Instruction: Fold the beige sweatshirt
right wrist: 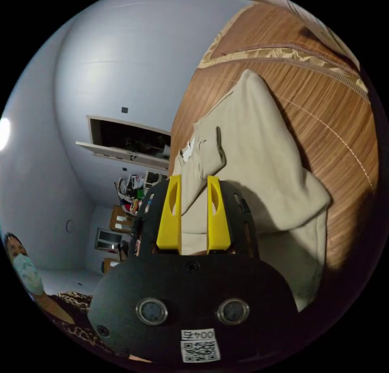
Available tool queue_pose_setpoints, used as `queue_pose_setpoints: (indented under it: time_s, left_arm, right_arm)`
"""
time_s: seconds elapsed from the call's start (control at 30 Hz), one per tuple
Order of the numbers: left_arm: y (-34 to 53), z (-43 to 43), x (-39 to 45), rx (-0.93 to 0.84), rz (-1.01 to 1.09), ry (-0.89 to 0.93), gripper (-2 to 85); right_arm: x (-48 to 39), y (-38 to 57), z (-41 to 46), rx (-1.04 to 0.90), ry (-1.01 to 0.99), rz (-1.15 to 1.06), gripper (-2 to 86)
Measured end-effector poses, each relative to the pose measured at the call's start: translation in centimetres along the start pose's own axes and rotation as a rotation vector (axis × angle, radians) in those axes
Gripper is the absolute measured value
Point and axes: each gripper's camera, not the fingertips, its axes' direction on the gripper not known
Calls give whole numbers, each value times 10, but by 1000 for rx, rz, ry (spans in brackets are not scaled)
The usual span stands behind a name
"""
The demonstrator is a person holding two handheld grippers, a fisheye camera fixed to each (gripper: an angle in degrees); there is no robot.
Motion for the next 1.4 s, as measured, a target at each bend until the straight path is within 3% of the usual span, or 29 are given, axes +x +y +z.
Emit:
queue_pose_setpoints:
  time_s: [0.13, 0.27, 0.6, 0.8, 0.93, 1.03, 1.17, 1.27, 1.4]
  left_arm:
    - [-5, 20, -6, 12, -35, 9, 116]
    - [-11, 38, -9, 22, -39, 7, 103]
    - [-23, 68, -26, 22, -46, -41, 87]
    - [-29, 81, -44, 22, -66, -65, 46]
    - [-25, 71, -65, 87, -118, -98, 27]
    - [-19, 87, -92, 31, -193, -47, 21]
    - [-15, 103, -122, -1, -238, 34, 18]
    - [-10, 105, -137, 11, -257, 60, 19]
    - [-7, 104, -146, 22, -238, 42, 19]
  right_arm:
    - [-7, -41, 21, -72, 96, 92, 119]
    - [-9, -60, 26, -58, 37, 159, 118]
    - [-19, -68, 59, -48, 32, 119, 63]
    - [-38, -60, 69, -45, 68, 2, 42]
    - [-107, -43, 65, -30, 81, -204, 38]
    - [-151, -14, 65, -59, 326, -359, 35]
    - [-48, 17, 92, -291, 353, -108, 38]
    - [-29, 25, 89, -258, 252, -93, 39]
    - [-47, 42, 100, -251, 321, -223, 39]
